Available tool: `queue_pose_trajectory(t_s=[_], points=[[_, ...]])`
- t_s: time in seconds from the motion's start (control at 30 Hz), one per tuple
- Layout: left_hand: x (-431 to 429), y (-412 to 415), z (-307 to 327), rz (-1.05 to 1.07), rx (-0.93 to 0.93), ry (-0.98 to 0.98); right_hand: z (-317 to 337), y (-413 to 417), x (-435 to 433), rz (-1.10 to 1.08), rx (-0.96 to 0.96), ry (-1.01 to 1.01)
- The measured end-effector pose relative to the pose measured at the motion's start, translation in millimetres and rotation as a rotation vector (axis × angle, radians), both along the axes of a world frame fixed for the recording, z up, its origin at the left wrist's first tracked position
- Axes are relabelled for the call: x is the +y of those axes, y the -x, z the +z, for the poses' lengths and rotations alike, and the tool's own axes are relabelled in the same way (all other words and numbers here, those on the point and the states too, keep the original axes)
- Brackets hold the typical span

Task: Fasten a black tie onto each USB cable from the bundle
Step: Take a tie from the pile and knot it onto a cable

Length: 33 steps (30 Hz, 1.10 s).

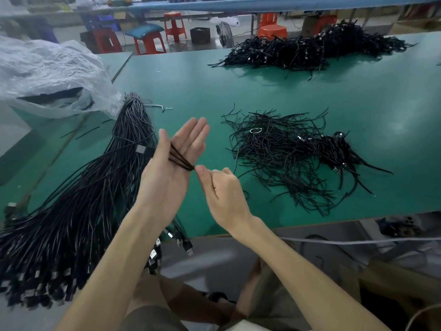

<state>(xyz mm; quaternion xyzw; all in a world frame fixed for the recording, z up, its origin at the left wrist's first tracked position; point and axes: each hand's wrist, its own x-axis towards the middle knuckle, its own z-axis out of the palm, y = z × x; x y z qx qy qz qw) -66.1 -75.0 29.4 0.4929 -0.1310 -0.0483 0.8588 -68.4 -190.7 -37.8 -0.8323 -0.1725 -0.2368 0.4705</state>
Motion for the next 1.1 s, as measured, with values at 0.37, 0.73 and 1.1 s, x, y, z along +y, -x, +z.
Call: queue_pose_trajectory(t_s=[0.37,0.73,1.1], points=[[15,16,5,-0.259,-0.157,-0.831,21,-35,-34,-0.108,0.012,-0.027],[7,-1,-40,0.005,0.061,-0.578,24,-12,-2,-0.009,-0.074,0.039],[5,-1,-27,-0.022,0.344,0.390,1,4,-5,0.115,0.234,-0.011]])
